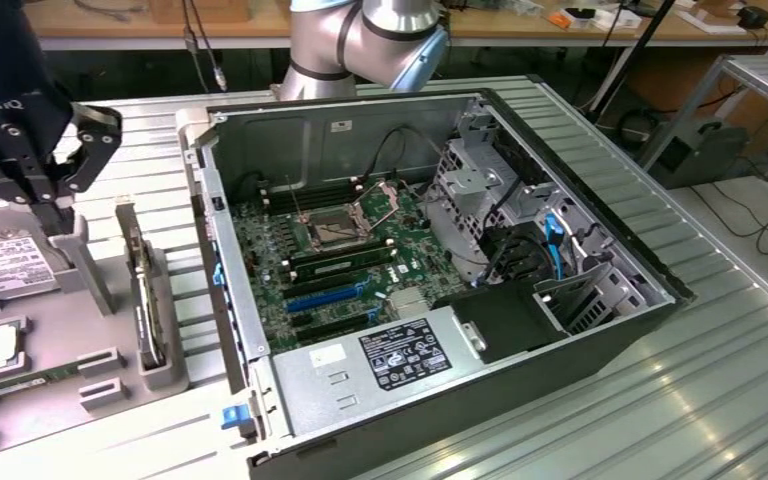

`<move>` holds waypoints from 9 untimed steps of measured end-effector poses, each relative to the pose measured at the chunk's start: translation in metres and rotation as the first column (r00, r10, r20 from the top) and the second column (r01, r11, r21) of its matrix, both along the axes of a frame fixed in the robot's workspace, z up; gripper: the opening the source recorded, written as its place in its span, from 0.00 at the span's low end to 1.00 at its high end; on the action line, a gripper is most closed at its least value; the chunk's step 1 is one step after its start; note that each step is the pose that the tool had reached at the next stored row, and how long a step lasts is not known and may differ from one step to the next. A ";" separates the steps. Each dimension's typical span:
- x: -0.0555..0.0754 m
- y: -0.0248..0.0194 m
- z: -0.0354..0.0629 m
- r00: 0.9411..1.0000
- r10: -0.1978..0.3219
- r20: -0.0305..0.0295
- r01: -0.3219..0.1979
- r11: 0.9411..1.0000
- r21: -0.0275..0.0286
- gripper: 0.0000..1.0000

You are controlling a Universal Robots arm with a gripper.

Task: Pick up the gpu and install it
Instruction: 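Reach for the gpu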

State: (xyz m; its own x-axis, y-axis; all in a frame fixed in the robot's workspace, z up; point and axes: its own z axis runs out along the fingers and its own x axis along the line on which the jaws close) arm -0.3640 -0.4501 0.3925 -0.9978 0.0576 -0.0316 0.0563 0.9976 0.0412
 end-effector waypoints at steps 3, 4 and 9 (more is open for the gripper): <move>-0.004 -0.0001 0.0001 1.000 0.000 0.000 0.000 1.000 0.000 0.11; -0.003 -0.0001 0.0000 1.000 0.000 0.000 0.000 1.000 0.000 0.11; -0.003 -0.0001 0.0000 1.000 0.000 0.000 0.000 1.000 0.000 0.11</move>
